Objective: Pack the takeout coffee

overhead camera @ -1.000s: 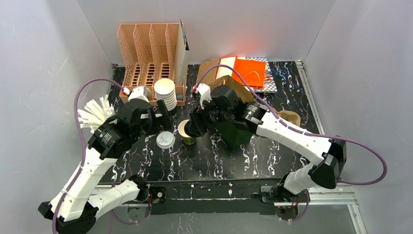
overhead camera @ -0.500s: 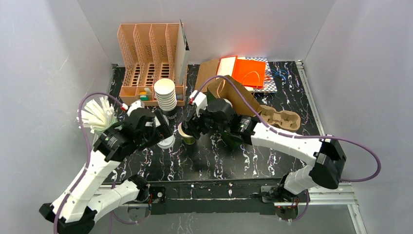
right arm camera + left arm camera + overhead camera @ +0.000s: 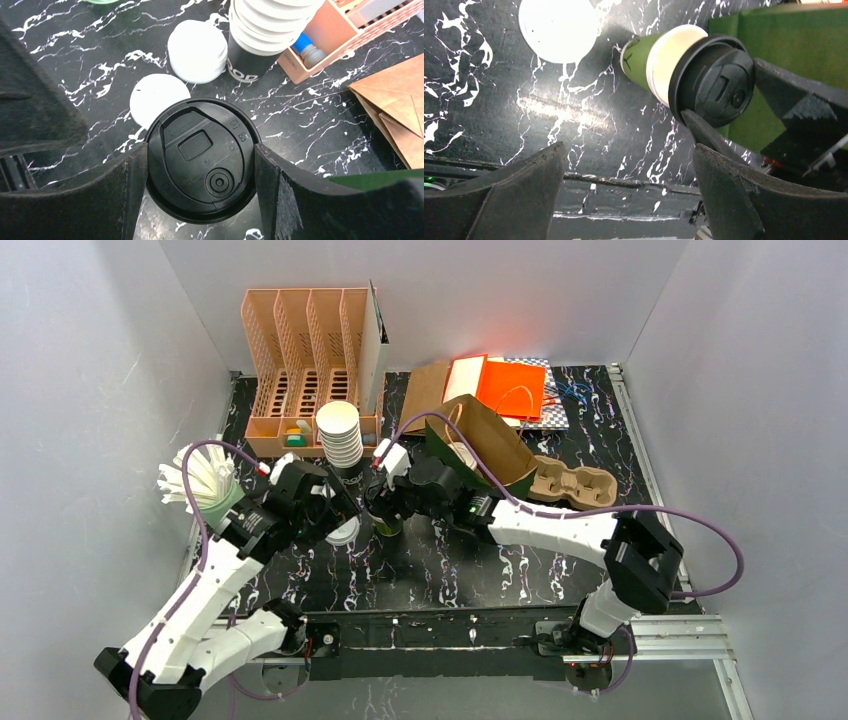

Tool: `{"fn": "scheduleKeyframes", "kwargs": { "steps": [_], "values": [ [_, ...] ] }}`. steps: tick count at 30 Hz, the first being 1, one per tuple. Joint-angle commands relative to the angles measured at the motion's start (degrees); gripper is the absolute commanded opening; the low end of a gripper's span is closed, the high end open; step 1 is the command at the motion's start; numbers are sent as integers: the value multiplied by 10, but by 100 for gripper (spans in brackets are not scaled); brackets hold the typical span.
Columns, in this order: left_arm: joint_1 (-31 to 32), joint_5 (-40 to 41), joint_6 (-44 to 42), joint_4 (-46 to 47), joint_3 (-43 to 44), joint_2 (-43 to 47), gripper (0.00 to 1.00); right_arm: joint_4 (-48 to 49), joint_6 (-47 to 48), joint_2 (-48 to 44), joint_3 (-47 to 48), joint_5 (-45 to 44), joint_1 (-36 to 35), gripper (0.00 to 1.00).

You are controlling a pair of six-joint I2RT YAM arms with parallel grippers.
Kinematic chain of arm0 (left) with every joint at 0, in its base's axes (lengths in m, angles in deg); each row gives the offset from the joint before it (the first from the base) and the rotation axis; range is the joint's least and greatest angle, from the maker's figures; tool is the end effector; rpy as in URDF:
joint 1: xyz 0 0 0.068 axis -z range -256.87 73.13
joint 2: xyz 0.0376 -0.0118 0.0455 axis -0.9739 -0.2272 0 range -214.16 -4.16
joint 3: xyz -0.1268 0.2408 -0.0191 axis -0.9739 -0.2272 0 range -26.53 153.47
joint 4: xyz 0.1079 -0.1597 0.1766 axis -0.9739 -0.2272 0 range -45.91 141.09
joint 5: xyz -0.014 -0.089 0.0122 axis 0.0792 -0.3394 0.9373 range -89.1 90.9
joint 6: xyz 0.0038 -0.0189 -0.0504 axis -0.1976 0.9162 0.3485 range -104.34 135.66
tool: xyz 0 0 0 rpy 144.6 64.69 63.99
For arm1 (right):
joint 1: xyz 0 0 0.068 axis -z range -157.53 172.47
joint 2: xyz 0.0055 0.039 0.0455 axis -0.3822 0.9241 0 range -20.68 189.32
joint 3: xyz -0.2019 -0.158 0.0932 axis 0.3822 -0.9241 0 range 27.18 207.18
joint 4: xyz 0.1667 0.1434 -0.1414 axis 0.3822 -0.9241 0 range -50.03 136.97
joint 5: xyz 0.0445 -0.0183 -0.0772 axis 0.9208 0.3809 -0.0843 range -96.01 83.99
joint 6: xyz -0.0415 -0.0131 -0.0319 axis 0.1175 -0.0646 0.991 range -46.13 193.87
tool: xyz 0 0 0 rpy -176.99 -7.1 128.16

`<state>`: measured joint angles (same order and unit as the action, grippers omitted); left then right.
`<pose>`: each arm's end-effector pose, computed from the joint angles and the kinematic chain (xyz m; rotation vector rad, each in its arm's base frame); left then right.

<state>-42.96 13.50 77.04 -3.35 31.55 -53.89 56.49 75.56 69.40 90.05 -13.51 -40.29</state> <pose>0.1359 -0.0819 0.3315 -0.6782 2.3216 -0.5402 0.1734 0.3267 0.2855 -0.9461 1.6736 0.6042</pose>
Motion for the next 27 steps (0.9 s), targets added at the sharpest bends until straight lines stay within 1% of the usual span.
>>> {"fn": "scheduleKeyframes", "kwargs": {
  "steps": [1, 3, 6, 9, 13, 15, 19, 23, 27],
  "values": [
    [-56, -30, -17, 20, 17, -32, 92, 77, 4, 20, -1, -28, -3, 52],
    [-107, -67, -54, 23, 24, -50, 89, 82, -2, 28, -1, -30, -3, 52],
    [-176, -144, -102, 38, 29, -77, 85, 88, -7, 38, -4, -32, -3, 52],
    [-212, -198, -138, 56, 37, -104, 78, 92, -12, 48, -6, -35, -3, 52],
    [-221, -212, -174, 65, 61, -130, 70, 90, -12, 50, -8, -34, -3, 52],
    [-221, -220, -186, 70, 62, -134, 68, 87, -13, 50, -11, -33, -3, 52],
    [-222, -259, -201, 105, 44, -127, 65, 82, -31, 50, -20, -38, -3, 52],
    [-222, -307, -194, 152, 14, -118, 62, 82, -39, 49, -28, -43, -3, 53],
    [-221, -328, -204, 156, 5, -133, 56, 80, -45, 52, -34, -46, -3, 55]
  ]
}}
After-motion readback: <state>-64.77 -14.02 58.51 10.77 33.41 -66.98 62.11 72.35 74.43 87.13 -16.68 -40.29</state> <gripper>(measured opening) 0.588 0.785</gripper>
